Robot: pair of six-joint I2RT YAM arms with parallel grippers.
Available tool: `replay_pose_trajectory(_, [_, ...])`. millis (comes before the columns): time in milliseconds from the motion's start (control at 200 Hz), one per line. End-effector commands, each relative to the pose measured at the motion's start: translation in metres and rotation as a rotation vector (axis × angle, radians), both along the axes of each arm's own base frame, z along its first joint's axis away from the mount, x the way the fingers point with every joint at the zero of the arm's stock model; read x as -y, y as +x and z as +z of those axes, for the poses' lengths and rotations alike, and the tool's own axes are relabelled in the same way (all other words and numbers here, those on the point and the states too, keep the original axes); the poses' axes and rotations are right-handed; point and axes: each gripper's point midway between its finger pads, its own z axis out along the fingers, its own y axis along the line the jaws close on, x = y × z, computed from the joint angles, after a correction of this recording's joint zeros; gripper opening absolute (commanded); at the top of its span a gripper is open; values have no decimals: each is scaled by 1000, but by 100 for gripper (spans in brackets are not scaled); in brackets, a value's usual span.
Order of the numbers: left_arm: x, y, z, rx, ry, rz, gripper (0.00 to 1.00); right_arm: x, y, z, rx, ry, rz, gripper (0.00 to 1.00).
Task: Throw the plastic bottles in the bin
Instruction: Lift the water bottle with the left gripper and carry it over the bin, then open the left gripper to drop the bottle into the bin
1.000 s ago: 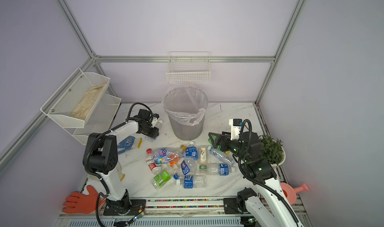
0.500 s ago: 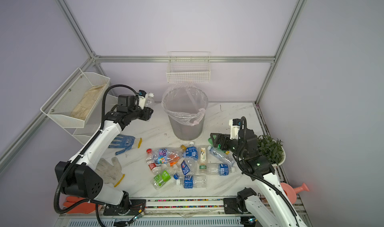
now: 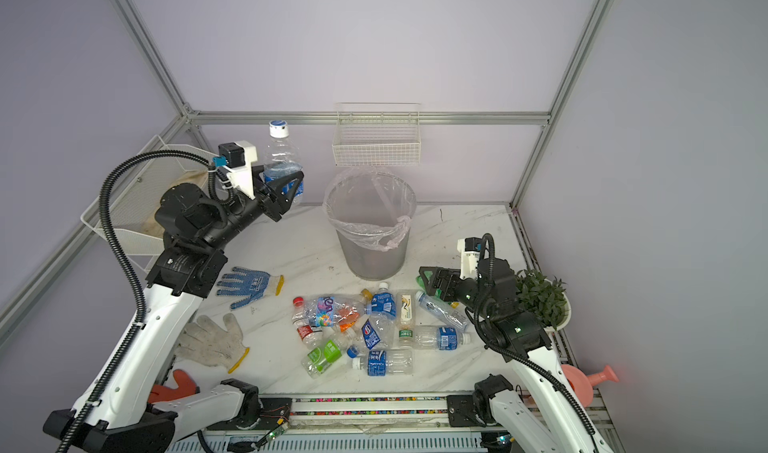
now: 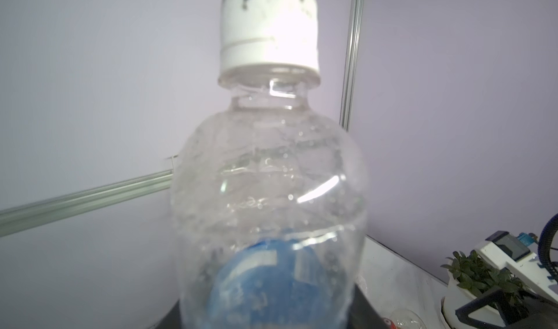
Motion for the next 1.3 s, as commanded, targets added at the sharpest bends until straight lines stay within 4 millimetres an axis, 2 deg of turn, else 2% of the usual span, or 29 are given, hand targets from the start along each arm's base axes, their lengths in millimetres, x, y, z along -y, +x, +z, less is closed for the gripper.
replay_pose_trajectory(0, [4,-3,29,37,-76,-46,32,-2,-6,9,12,10,18,97])
replay_pose_trajectory(225, [8,3,32,15,-119,-55,32,1,-11,4,2,-8,19,97])
replay_pose_trajectory(575, [29,22,16,-40,-128,-84,34,2,-16,2,-3,-6,18,97])
replay_pose_trajectory(785, [54,47,-6,-123,-104,-104,36,4,-20,10,16,-1,16,97])
replay_pose_trajectory(805, [62,61,-20,-161,-91,-107,36,4,-20,11,19,0,16,97])
replay_pose_trajectory(860, [75,78,-39,-242,-58,-122,38,4,-20,12,21,6,18,97])
replay_pose_trajectory(910, [94,88,-61,-331,5,-167,42,3,-20,15,24,11,19,97])
replay_pose_trajectory(940, [105,91,-72,-377,47,-193,51,3,-21,16,25,13,22,97])
replay_pose_trajectory(965, [113,93,-81,-406,95,-205,70,3,-21,17,28,13,22,97])
replay_pose_trajectory(990, [120,92,-89,-433,132,-222,96,4,-22,19,31,12,20,97])
replay_pose_trajectory(1000, [122,92,-92,-444,145,-225,99,4,-22,19,30,10,21,97])
replay_pose_trajectory(1080, [120,98,-103,-476,184,-162,100,7,-24,22,39,-3,9,97])
replay_pose_trajectory(1295, [111,84,-83,-401,165,-124,100,9,-28,22,42,-10,13,97])
